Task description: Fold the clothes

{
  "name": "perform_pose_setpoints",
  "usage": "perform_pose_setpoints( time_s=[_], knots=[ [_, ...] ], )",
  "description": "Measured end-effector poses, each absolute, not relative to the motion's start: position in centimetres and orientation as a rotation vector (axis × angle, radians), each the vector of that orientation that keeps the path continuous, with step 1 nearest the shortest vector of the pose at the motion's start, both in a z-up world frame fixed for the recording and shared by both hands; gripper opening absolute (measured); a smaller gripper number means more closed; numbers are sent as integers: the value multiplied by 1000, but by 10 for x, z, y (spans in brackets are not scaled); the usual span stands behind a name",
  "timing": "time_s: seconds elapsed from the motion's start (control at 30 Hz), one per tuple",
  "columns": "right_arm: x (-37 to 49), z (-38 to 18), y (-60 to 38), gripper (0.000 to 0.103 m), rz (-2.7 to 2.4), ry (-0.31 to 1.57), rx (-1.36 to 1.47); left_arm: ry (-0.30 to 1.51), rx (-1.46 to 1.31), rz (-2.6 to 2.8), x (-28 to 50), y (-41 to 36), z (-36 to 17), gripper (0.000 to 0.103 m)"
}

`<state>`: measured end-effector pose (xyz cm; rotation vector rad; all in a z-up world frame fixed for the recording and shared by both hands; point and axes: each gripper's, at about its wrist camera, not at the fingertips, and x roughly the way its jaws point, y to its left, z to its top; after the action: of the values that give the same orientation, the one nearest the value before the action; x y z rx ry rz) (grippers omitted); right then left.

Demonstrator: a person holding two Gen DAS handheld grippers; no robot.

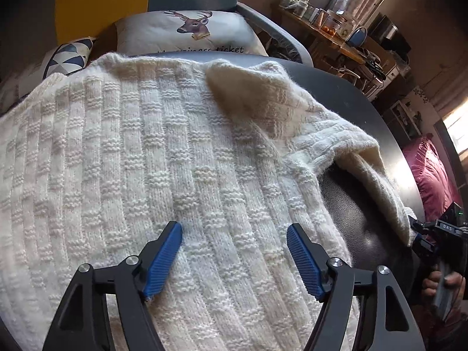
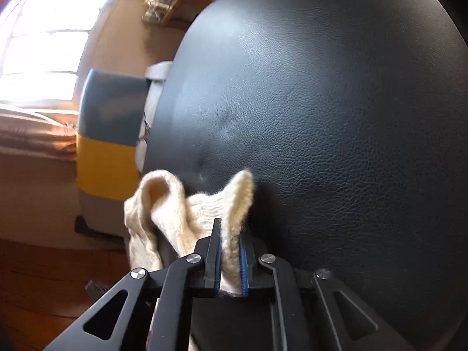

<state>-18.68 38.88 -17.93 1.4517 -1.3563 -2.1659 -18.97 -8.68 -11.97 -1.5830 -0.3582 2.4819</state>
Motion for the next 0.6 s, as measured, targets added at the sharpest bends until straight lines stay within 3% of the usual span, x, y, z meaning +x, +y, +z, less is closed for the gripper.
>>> perform_pose_setpoints(
  time_s=[0.13,0.3,0.4,0.43,0.6],
  knots=[
    [-199,-132,362,7,-2417,-915,1494,-337,-1589,2471,-191,-86,-121,77],
    [-208,-33,321,7,-2775,-58,1353,-310,-1596,2456,-192,-84,-123,77],
    [-219,-25,319,7,-2864,216,1372,-293,-1603,2449,-192,-83,-123,77],
    [-223,-24,319,7,-2886,300,1378,-286,-1607,2449,-193,-82,-123,77],
    [-237,-59,356,7,-2873,203,1483,-490,-1590,2371,-205,-99,-110,76]
  ],
)
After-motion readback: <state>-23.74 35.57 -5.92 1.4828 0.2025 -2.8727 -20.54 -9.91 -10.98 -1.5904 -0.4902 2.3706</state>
